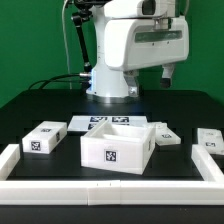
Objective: Assemble cabinet
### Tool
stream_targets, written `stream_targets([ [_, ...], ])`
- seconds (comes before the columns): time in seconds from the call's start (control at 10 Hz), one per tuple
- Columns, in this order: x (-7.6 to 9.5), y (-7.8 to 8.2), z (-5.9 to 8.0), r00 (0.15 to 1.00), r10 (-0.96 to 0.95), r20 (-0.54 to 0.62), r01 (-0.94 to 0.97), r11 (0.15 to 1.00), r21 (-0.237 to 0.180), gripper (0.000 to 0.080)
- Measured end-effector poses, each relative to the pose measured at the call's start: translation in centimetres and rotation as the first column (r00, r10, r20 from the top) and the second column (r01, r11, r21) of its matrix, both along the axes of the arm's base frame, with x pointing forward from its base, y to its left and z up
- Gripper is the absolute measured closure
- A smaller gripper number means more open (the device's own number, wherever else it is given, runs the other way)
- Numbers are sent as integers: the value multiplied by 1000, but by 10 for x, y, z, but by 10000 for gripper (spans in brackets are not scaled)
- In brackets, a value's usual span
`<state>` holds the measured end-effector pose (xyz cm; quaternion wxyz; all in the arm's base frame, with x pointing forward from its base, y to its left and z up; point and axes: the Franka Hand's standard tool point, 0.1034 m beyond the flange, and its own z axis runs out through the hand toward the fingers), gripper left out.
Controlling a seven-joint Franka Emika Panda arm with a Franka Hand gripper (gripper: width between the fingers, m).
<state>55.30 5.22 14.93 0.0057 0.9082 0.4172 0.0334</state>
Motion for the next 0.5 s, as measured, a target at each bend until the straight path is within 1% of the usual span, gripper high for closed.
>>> stream_targets([
  [0.5,-2,-1,0,1000,-2,11,2,1000,1,1],
])
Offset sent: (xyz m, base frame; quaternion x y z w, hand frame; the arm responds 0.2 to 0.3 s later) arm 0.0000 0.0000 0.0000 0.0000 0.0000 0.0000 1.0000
